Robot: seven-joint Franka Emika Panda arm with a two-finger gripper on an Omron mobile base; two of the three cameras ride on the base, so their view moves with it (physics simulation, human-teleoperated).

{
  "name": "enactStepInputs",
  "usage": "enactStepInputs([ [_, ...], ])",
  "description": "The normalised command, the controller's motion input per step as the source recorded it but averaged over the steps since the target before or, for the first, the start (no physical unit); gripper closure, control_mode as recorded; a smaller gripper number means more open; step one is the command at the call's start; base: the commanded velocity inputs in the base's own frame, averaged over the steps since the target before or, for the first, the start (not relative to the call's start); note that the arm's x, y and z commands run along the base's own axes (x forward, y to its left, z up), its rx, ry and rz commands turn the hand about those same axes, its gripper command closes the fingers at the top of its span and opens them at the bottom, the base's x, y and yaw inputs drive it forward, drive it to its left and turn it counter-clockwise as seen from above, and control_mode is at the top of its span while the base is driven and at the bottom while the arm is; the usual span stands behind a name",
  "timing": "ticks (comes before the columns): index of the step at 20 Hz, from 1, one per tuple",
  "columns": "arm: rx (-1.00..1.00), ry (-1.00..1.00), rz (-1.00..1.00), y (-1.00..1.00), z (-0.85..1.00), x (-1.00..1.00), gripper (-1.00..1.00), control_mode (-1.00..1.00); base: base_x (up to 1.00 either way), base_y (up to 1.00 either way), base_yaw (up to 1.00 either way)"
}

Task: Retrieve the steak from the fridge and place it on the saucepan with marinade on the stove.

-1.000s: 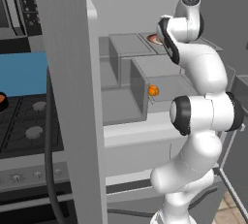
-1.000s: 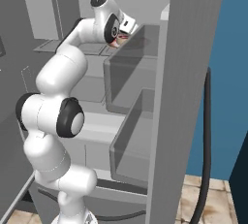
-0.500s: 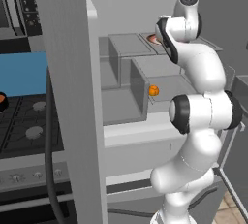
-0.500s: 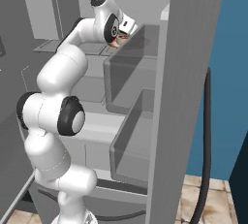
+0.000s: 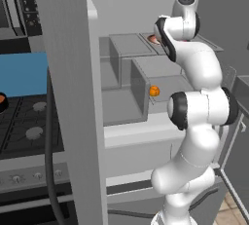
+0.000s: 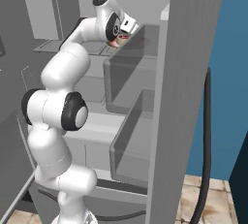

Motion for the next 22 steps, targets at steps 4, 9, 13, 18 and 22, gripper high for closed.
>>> enactStepInputs([
  [4,0.00,0.01,-0.01,0.00,-0.02,0.19,-1.00,-1.00,0.00,0.00,0.00],
  [9,0.00,0.00,-0.01,0.00,-0.02,0.18,-1.00,-1.00,0.00,0.00,0.00],
  [13,0.00,0.00,-0.04,0.00,-0.04,0.15,-1.00,-1.00,0.00,0.00,0.00],
  [18,0.02,0.00,-0.12,-0.13,-0.03,0.00,-1.00,-1.00,0.00,0.00,0.00],
  [22,0.04,0.00,-0.14,-0.03,0.00,0.00,-1.00,-1.00,0.00,0.00,0.00],
])
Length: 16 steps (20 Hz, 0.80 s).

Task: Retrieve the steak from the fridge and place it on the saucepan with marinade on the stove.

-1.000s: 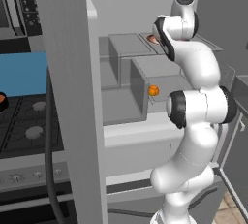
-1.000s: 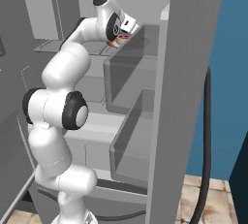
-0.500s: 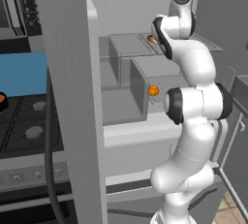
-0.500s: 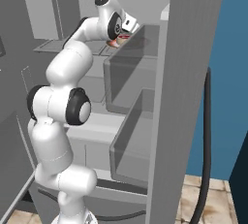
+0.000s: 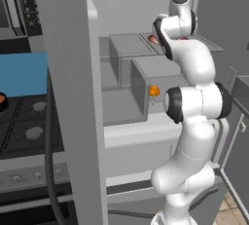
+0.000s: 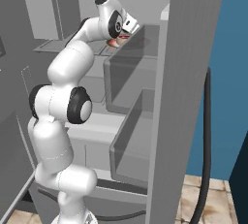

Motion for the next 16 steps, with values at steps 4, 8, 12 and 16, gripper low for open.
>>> enactStepInputs([
  [4,0.04,0.01,-0.06,0.00,0.00,0.00,-1.00,-1.00,0.00,0.00,0.00],
  [8,0.00,0.01,0.00,0.00,0.00,0.04,-1.00,-1.00,0.00,0.00,0.00],
  [12,0.00,0.02,0.00,0.00,0.00,0.14,-1.00,-1.00,0.00,0.00,0.00],
  [16,0.00,0.02,0.00,0.00,-0.01,0.14,-1.00,-1.00,0.00,0.00,0.00],
])
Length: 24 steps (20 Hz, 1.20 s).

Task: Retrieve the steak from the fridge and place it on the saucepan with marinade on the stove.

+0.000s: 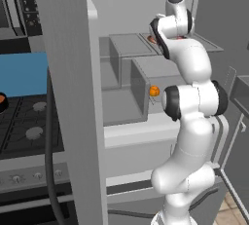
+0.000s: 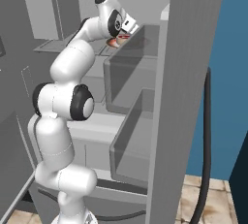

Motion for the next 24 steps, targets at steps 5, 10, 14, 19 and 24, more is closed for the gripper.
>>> enactStepInputs([
  [5,0.00,0.01,-0.01,0.00,-0.02,0.17,-1.00,-1.00,0.00,0.00,0.00],
  [10,0.00,0.00,-0.01,0.00,-0.05,0.06,-1.00,-1.00,0.00,0.00,0.00],
  [14,0.00,0.00,-0.02,0.00,-0.10,0.00,-1.00,-1.00,0.00,0.00,0.00],
  [19,0.01,0.00,-0.03,-0.01,-0.18,0.00,-1.00,-1.00,0.00,0.00,0.00],
  [24,0.02,0.00,-0.04,0.00,-0.19,0.00,-1.00,-1.00,0.00,0.00,0.00],
])
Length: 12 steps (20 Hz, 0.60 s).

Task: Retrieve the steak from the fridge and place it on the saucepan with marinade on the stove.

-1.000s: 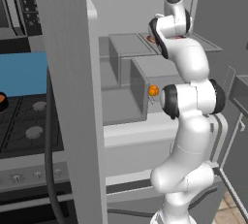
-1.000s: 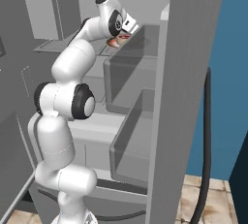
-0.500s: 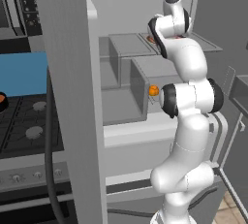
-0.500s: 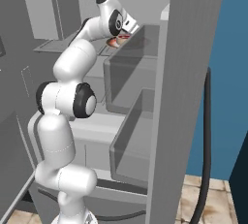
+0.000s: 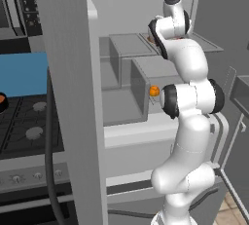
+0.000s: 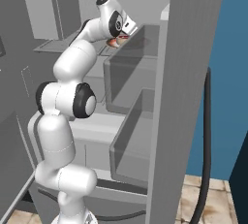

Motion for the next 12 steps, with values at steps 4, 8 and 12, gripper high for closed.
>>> enactStepInputs([
  [4,0.02,0.00,-0.04,0.00,-0.11,0.00,-1.00,-1.00,0.00,0.00,0.00],
  [8,0.03,0.00,-0.09,0.00,0.00,0.00,-1.00,-1.00,0.00,0.00,0.00],
  [12,0.02,0.00,-0.11,0.00,0.00,0.09,-1.00,-1.00,0.00,0.00,0.00],
])
